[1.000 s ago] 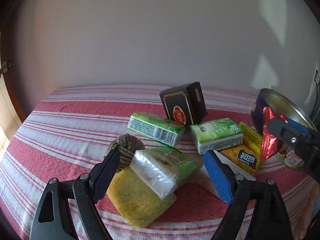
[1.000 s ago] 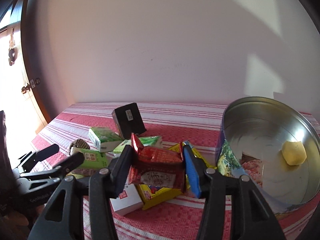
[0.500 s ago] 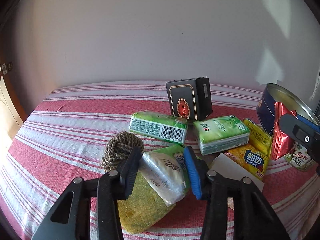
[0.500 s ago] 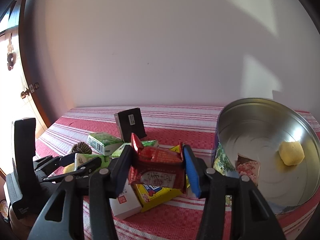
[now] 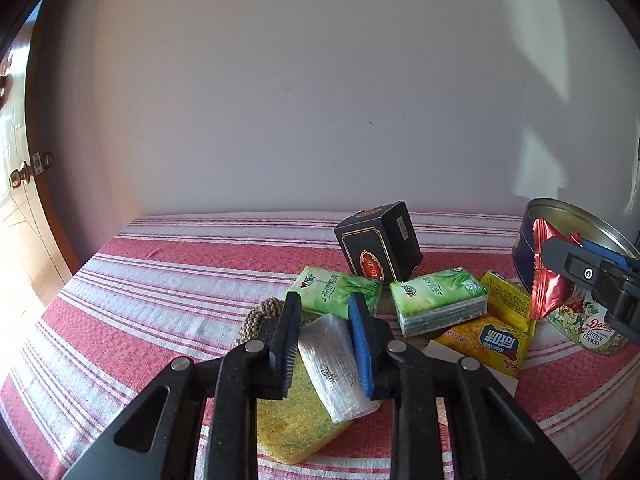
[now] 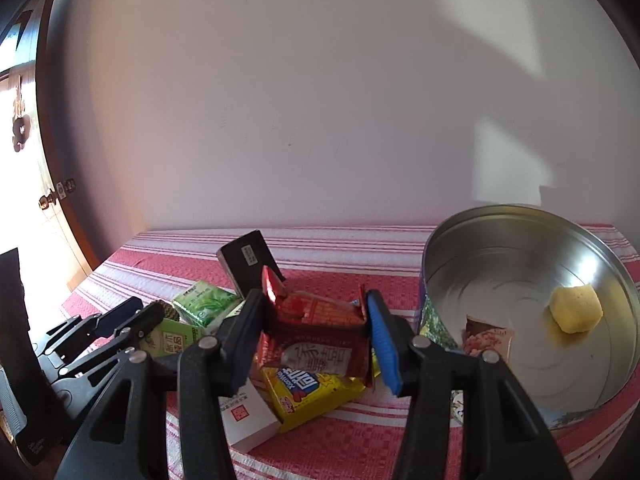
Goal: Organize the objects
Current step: 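Grasp the red wrapped snack with the right gripper while the left grasps a white soap bar, then hold both items and lift them from the pile, then carry both items over the tin and open both grippers to drop them, then withdraw both tools from the tin back toward the remaining items, then grasp the yellow sponge with the left gripper while the right grasps the white box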
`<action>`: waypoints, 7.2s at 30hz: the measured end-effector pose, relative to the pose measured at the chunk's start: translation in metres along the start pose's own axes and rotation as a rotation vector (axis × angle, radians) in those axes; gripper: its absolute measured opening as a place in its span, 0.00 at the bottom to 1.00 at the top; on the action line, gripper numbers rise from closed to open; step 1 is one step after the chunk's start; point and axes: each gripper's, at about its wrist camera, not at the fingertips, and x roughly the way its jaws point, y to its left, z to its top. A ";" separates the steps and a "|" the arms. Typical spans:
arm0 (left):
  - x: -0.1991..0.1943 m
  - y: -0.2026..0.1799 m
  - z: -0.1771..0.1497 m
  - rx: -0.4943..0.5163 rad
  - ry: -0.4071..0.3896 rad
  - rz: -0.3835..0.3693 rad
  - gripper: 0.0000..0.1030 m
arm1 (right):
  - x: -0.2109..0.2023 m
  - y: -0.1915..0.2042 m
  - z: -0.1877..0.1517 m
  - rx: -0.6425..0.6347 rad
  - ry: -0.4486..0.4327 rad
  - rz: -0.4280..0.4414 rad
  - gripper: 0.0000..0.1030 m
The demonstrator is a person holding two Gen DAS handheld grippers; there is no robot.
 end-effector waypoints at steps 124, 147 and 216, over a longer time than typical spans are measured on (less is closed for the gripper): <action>-0.018 -0.179 0.030 -0.024 -0.222 -0.143 0.94 | -0.047 -0.198 0.023 0.160 -0.071 -0.247 0.94; -0.032 -0.095 0.000 -0.074 -0.197 0.029 0.94 | -0.035 -0.131 -0.006 -0.022 -0.116 -0.278 0.98; 0.018 0.054 -0.017 -0.212 0.234 0.127 0.95 | 0.059 0.073 -0.057 -0.333 0.389 0.165 0.22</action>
